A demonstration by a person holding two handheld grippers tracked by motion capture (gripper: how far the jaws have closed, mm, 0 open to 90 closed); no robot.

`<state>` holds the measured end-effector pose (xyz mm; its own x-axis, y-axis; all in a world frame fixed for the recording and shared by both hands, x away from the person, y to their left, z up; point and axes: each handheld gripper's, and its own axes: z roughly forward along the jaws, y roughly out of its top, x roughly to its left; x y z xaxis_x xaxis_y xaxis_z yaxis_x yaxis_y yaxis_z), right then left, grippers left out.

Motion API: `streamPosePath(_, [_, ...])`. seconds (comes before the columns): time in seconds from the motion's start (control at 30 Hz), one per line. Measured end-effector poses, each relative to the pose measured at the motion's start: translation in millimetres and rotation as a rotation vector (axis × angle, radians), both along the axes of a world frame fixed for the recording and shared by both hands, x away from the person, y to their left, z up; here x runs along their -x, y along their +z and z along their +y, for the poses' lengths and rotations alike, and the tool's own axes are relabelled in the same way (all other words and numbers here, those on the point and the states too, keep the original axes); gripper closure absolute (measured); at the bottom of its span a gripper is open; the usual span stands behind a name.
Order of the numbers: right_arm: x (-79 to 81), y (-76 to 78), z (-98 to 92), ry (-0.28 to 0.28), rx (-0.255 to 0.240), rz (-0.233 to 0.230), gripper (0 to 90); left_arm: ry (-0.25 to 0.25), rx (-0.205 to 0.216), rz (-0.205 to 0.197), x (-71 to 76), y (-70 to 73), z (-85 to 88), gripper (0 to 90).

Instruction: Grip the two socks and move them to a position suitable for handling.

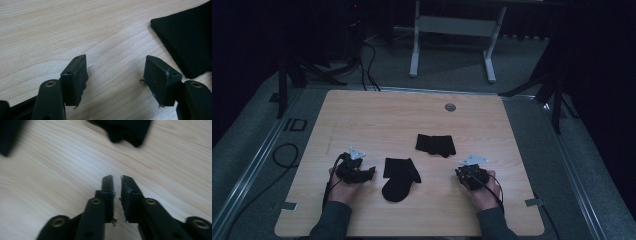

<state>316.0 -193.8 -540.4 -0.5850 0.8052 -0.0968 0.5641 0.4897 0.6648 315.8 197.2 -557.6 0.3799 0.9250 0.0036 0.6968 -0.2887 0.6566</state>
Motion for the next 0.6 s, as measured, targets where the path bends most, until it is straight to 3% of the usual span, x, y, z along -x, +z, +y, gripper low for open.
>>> streamPosePath(0.13, [7.0, 5.3, 21.1, 0.076, -0.044, 0.003, 89.8, -0.005, -0.001, -0.002, 0.2, 0.2, -0.2, 38.5])
streamPosePath(0.17, [7.0, 5.3, 21.1, 0.076, -0.044, 0.003, 89.8, -0.005, -0.001, -0.002, 0.2, 0.2, -0.2, 38.7])
streamPosePath(0.37, [16.1, 11.1, 59.9, 0.199, -0.045, 0.004, 89.8, -0.017, 0.004, -0.008, 0.4, 0.2, -0.8, 42.2])
streamPosePath(0.5, [14.4, 19.3, 77.1, 0.252, -0.077, 0.009, 89.7, -0.035, 0.006, -0.008, 1.3, 0.9, -2.7, 50.3])
streamPosePath(0.6, [12.8, 25.0, 85.7, 0.270, -0.072, 0.001, 89.7, -0.037, 0.005, -0.011, 1.3, 0.9, -3.6, 52.1])
